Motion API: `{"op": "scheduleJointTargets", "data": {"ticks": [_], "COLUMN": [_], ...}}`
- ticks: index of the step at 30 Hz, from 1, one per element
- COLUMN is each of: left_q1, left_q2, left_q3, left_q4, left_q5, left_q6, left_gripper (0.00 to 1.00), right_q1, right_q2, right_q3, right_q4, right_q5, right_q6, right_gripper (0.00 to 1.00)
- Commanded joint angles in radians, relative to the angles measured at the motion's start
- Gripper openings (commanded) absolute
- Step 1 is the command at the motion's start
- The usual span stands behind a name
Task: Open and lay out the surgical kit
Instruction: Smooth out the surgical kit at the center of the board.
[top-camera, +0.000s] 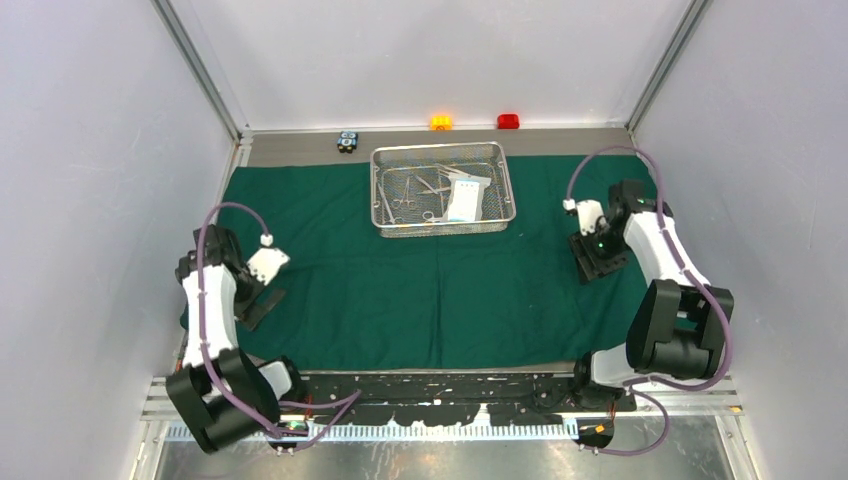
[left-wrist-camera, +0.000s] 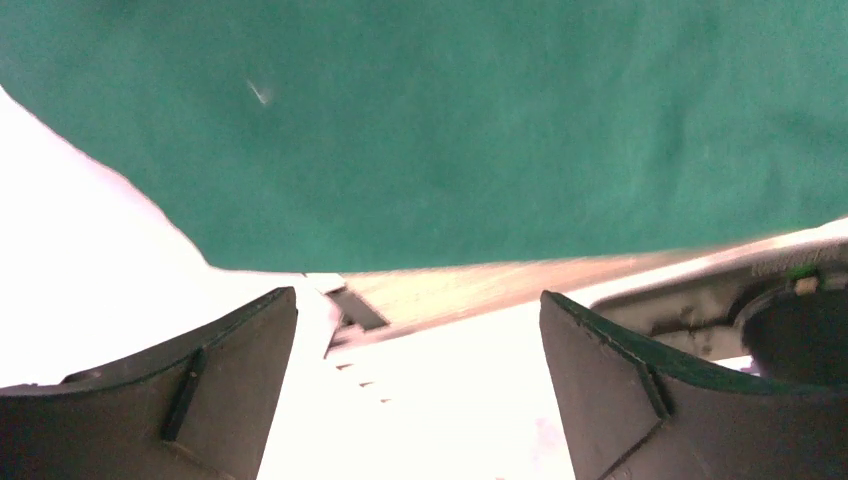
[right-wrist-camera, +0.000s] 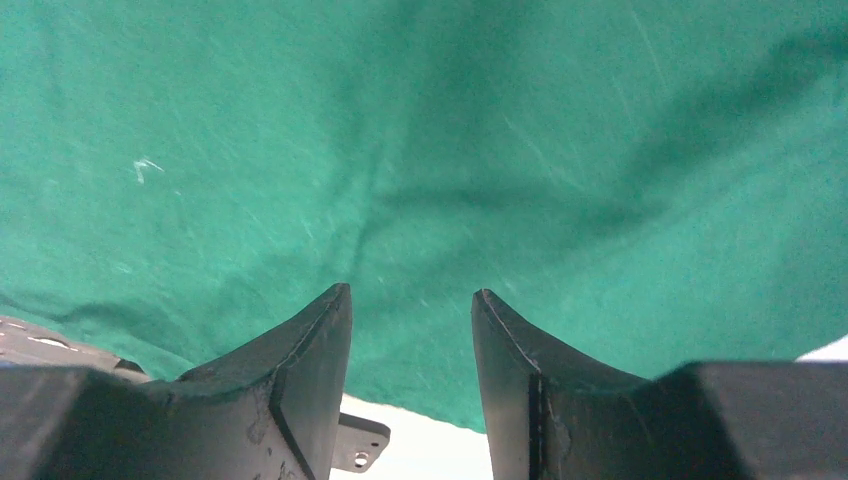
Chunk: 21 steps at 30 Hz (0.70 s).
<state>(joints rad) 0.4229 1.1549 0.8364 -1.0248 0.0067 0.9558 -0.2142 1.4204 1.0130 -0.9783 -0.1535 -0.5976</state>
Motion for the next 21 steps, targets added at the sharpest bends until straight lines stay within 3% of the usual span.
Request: {"op": "scheduleJointTargets", "data": {"ticks": [1,9,21], "left_q1": [0.012,0.012,0.027], "left_q2": [-0.116,-0.112,0.147], "left_q3": [-0.057,-0.124,-0.152], "left_q4": [-0.196,-0.225,0.074], "left_q5": [-0.112,-0.132,-0.123], "left_q6": [0.351,0.702,0.769], "left_gripper": [0.94,0.95,0.89], "right_q1": [0.106,0.197,0.202], "right_q2": [0.043,0.110,0.086], "right_q3": [0.063,0.070,0.006], "right_q4": [0.022,0.061,0.085], "right_q5": [0.037,0.066,0.111], "right_q6": [0.064,0.077,0.047], "right_gripper": [0.53,0.53,0.53]}}
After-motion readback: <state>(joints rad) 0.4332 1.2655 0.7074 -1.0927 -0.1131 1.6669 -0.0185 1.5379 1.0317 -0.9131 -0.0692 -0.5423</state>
